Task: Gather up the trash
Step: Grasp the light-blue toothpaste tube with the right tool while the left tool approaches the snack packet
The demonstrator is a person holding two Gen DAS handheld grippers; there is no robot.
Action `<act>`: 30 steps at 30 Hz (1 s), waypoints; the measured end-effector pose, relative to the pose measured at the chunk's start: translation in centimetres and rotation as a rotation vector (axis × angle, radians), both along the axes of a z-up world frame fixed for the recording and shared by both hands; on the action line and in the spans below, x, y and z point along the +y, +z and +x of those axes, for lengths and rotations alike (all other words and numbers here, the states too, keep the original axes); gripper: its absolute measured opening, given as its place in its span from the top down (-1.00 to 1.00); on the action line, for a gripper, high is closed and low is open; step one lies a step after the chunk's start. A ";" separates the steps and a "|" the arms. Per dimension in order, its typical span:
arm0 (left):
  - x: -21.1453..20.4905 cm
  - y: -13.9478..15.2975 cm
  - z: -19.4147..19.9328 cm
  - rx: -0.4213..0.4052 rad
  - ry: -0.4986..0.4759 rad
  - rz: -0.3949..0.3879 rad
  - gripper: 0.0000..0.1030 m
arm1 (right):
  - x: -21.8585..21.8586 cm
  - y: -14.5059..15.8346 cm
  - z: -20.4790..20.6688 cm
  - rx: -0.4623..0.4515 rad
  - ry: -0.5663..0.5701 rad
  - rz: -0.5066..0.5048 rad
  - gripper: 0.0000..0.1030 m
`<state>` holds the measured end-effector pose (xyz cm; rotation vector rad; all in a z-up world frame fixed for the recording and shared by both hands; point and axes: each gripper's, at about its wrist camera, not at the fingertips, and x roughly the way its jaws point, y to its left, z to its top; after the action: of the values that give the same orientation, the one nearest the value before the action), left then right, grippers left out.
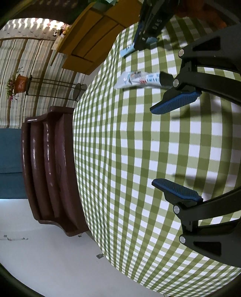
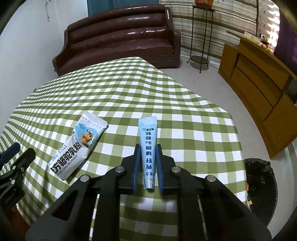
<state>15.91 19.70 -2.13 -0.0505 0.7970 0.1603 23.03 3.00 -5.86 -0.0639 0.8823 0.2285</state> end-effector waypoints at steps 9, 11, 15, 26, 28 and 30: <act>-2.9 0.6 1.2 -0.013 -0.048 0.003 -0.37 | -2.5 0.3 -1.0 -0.013 -0.033 0.027 0.70; -3.6 0.6 1.4 -0.013 -0.059 0.002 -0.37 | -3.2 0.4 -1.1 -0.016 -0.041 0.031 0.70; -4.9 0.6 1.7 -0.013 -0.085 0.006 -0.37 | -4.7 0.6 -1.4 -0.026 -0.060 0.031 0.70; -8.0 -0.6 3.8 0.020 -0.134 0.022 -0.39 | -7.1 0.3 -1.4 -0.024 -0.084 0.051 0.70; -8.2 -1.0 4.3 0.033 -0.138 0.024 -0.39 | -7.2 0.3 -1.4 -0.025 -0.085 0.051 0.70; -8.3 -1.1 5.0 0.044 -0.143 0.023 -0.39 | -7.5 0.3 -1.4 -0.025 -0.087 0.054 0.69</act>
<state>20.95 11.43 -3.27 0.0317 0.8391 0.0347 21.68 -4.53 -5.59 0.0216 0.8517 0.1694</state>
